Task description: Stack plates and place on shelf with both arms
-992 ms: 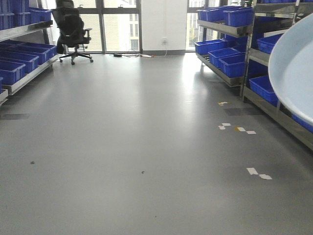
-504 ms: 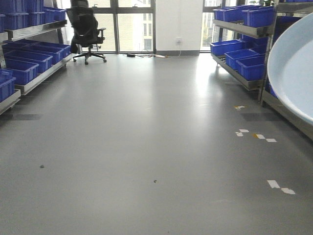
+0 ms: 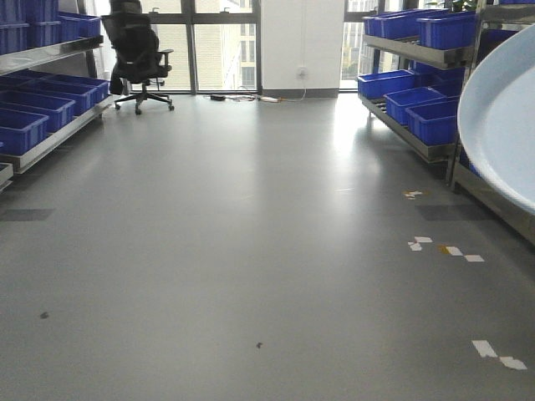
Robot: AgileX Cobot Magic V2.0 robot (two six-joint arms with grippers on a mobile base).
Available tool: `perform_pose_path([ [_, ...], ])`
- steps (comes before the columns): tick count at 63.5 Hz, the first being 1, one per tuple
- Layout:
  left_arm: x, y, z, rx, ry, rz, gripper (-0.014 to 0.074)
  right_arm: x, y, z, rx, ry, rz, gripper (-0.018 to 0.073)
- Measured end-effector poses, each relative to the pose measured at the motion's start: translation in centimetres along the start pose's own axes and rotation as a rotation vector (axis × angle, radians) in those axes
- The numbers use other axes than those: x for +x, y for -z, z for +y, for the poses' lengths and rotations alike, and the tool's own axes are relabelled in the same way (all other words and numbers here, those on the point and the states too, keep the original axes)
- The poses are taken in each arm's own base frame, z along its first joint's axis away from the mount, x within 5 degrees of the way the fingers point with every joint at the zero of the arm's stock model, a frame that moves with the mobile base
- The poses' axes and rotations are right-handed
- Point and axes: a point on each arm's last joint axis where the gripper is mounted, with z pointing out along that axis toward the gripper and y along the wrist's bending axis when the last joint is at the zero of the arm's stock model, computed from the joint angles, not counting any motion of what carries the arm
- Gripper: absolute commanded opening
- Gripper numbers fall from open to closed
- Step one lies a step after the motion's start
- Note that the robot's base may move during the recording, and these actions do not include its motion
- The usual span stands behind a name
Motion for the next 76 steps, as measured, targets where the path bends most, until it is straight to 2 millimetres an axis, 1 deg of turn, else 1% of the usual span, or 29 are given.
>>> perform_pose_path([
  [76,0.00,0.00,0.00,0.000,0.000,0.000,0.0086,0.01,-0.07,0.00,0.000,0.000,0.003,0.0057],
])
